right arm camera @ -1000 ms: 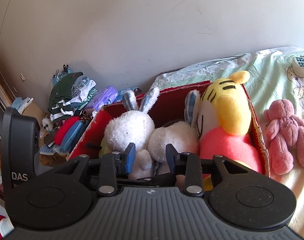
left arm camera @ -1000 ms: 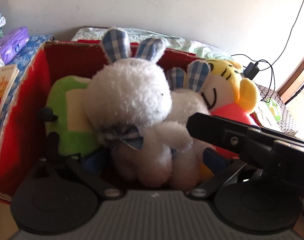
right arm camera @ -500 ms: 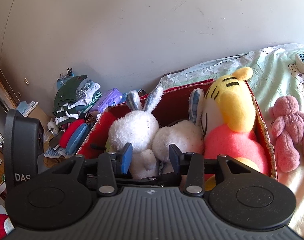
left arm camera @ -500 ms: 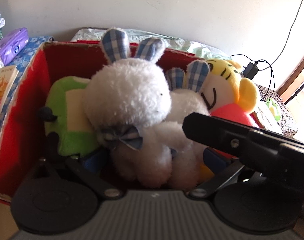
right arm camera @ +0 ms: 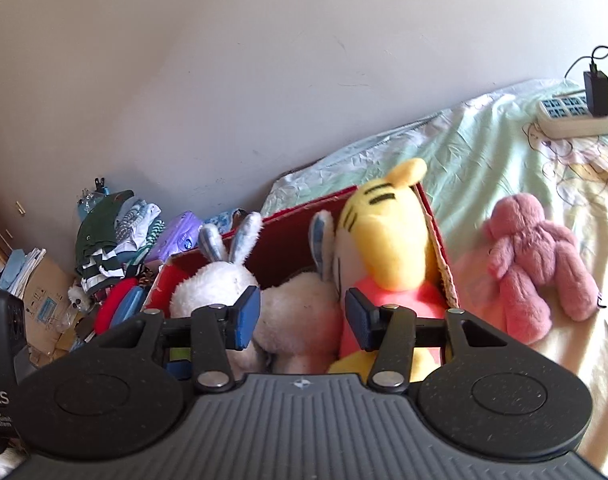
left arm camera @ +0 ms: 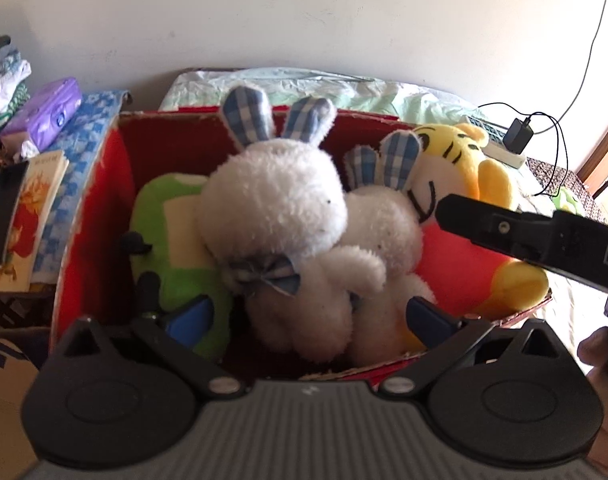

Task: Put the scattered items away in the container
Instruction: 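Open both grippers and press the bunny down into the box, then move both grippers back to the pink plush bunny on the bed, then close both grippers on the pink plush bunny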

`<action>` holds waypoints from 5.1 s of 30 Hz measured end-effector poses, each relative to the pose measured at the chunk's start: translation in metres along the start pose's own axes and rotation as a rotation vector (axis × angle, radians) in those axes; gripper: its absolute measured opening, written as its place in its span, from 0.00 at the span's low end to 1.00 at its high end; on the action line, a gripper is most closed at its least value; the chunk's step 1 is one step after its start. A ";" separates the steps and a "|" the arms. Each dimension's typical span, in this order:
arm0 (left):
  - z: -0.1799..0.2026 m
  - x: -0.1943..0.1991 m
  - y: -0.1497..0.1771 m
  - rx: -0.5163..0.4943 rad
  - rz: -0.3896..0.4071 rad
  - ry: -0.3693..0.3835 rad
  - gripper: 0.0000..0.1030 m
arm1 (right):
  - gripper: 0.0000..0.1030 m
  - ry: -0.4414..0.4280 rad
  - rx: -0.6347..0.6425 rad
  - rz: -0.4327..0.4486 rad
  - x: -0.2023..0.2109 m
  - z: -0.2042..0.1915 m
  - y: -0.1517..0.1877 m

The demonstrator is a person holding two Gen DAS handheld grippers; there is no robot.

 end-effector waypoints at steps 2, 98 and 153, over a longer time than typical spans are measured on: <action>-0.001 0.000 0.000 0.014 -0.002 0.000 0.99 | 0.50 0.002 0.013 0.001 0.001 -0.002 0.002; 0.251 -0.081 0.003 -0.202 -0.003 0.366 0.99 | 0.47 0.242 -0.188 -0.148 0.077 0.274 -0.043; 0.287 -0.161 0.046 0.119 -0.262 0.445 0.76 | 0.36 0.077 -0.310 -0.247 0.102 0.346 -0.021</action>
Point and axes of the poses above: each gripper's, at about its wrist camera, not at the fingertips, and x roughly against the way its jaws point, z to its right, y to its underside, the point moved 2 cm from there along -x, roughly the way its jaws point, and after that the axes turned 5 degrees about z, right-handed, at the moved point
